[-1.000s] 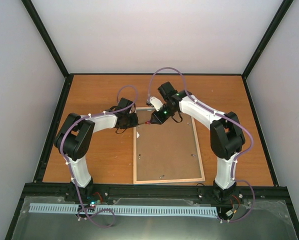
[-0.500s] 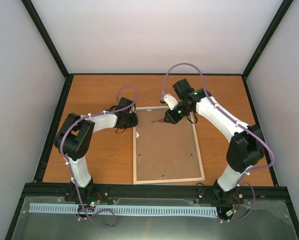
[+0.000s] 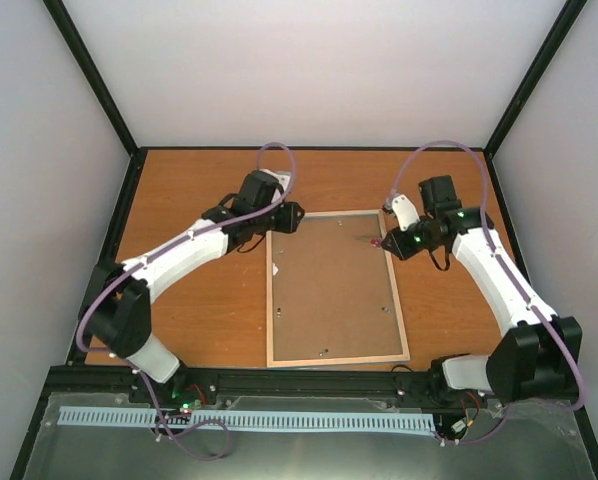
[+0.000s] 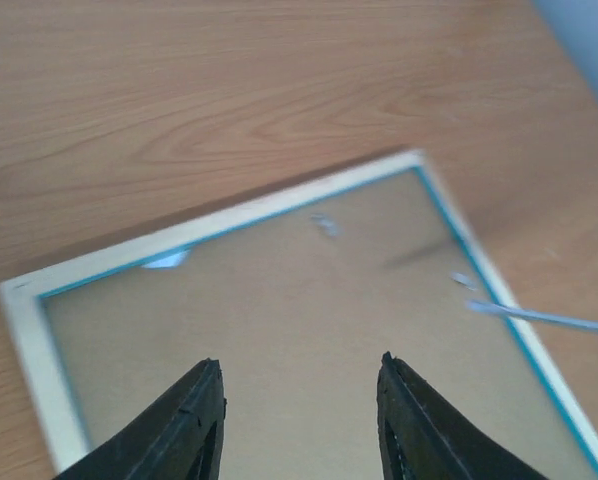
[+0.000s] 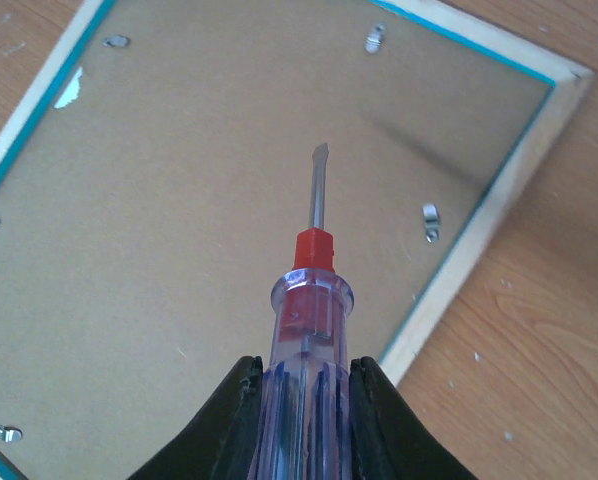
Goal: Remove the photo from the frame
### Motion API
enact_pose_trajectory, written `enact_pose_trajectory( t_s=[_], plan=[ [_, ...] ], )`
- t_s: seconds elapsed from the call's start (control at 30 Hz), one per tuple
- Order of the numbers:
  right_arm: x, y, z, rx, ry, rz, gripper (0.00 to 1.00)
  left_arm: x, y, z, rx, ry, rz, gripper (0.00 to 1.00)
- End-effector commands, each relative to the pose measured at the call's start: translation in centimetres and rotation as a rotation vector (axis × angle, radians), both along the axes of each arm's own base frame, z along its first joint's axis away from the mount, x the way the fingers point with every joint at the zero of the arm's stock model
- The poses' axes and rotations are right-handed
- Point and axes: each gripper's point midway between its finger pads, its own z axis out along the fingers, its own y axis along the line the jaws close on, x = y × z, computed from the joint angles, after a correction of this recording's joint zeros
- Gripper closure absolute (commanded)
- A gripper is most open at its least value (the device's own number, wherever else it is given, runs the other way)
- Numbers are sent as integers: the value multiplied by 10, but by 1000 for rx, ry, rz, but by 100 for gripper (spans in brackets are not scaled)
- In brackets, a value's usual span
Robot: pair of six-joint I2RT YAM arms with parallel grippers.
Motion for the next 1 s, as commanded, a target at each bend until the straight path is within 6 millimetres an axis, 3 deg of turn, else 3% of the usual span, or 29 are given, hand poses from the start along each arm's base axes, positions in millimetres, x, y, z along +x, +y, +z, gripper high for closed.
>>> enact_pose_trajectory(
  t_s=[0.0,0.2,0.37,0.43,0.5,0.53,0.57,0.6,0.67,0.73,0.83,0.97],
  plan=[
    [-5,-12,0,-3,-87,-10,97,-49,-30,21,35,-79,-213,56],
    [-15,-6,-9,58,-108,11,97,-134,-61,10,61,-53,-456,59],
    [-10,-1,-14,102,-131,4,97,-197,-76,-17,146,40,-621,72],
    [-10,2,-15,118,-135,13,97,-222,-84,-23,160,60,-683,71],
    [-11,3,-16,125,-136,19,97,-236,-87,-29,157,98,-703,63],
    [-12,4,-17,127,-134,21,97,-241,-89,-32,149,121,-696,56],
    [-13,4,-18,128,-131,24,97,-244,-90,-35,143,141,-686,38],
    [-13,4,-18,130,-131,25,97,-243,-89,-38,142,162,-656,5],
    [-15,5,-20,133,-128,30,97,-238,-83,-46,139,220,-538,0],
    [-15,5,-19,132,-132,31,97,-228,-62,-63,198,290,-356,0],
    [-15,3,-20,125,-141,30,97,-230,-40,-80,264,356,-255,0],
    [-13,4,-20,124,-141,30,97,-232,-19,-89,259,364,-170,0]
  ],
)
